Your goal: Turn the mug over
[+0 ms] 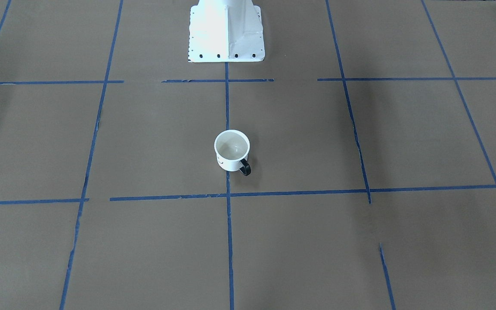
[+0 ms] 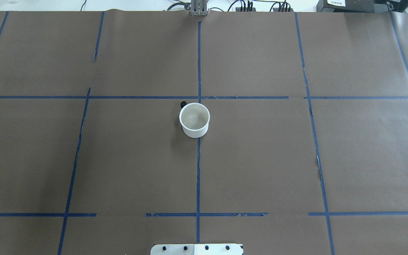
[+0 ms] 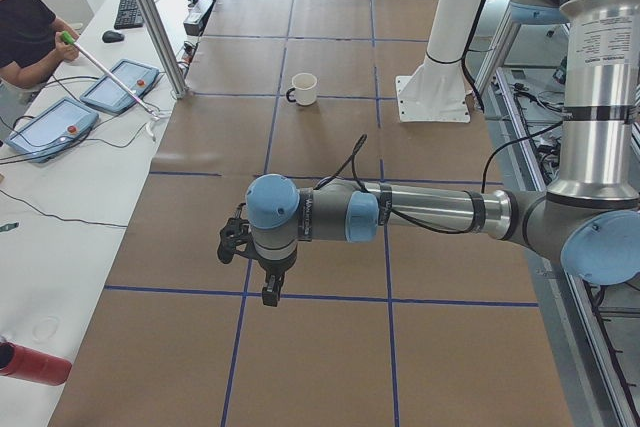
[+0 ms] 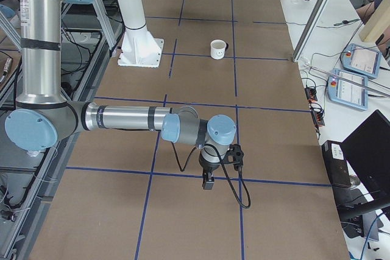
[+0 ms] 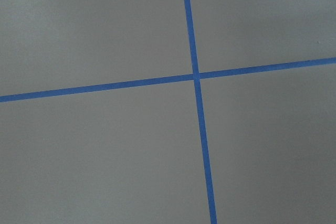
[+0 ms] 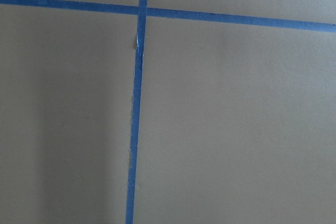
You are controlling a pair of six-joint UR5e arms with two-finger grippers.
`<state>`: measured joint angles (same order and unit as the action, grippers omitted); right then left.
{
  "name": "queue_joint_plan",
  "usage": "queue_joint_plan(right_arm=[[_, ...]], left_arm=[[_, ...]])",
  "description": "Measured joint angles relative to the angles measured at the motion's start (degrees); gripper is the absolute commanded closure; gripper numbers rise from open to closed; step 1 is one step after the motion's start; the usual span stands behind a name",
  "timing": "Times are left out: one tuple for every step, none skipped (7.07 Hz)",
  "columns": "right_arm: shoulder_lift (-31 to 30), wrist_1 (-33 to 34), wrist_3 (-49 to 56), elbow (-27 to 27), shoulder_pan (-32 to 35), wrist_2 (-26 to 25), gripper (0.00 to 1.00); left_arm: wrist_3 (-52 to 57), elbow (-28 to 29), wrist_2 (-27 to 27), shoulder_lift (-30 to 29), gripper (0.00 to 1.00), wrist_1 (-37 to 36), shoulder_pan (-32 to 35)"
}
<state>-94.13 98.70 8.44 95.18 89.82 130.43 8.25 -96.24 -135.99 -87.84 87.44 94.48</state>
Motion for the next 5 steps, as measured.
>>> queue_joint_plan(right_arm=[[0.0,0.0,0.0,0.0,0.0,0.0,0.00],[0.0,0.0,0.0,0.0,0.0,0.0,0.00],[0.0,0.0,0.0,0.0,0.0,0.0,0.00],[0.0,0.0,0.0,0.0,0.0,0.0,0.00],[0.0,0.0,0.0,0.0,0.0,0.0,0.00]], left_arm=[[-0.1,0.8,-0.1,-0.2,0.00,0.1,0.0],[-1.2,0.9,-0.2,-0.4,0.00,0.1,-0.1],[-3.9,0.8,0.1,-0.5,0.00,0.6,-0.2],[-5.9,0.8,0.4,-0.6,0.00,1.5,-0.3],[-6.7,0.7,0.4,-0.7,0.00,2.2,-0.4]])
